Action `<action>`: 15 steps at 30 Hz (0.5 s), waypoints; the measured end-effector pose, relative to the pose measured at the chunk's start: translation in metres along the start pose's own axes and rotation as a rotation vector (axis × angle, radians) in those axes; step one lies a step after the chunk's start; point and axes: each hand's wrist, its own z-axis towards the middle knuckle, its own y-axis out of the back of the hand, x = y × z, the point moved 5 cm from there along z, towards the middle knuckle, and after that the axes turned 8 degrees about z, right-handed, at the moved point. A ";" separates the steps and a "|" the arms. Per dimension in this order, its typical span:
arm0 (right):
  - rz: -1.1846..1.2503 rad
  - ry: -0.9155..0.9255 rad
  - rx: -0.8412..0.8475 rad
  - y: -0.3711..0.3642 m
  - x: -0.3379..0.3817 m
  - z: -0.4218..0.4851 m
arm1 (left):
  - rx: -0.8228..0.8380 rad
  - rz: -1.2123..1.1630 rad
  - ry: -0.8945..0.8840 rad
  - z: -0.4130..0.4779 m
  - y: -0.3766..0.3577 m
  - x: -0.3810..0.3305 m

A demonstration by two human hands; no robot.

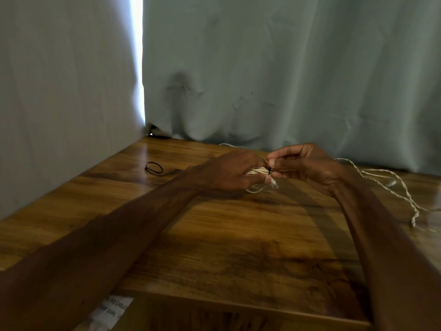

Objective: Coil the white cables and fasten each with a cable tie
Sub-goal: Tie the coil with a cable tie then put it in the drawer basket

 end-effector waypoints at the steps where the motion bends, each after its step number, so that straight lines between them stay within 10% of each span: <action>1: 0.004 0.002 0.000 0.000 0.000 0.000 | 0.000 -0.002 0.000 0.000 0.000 0.000; 15: -0.219 0.112 0.035 0.001 0.008 0.002 | -0.035 -0.048 0.056 -0.003 0.005 0.004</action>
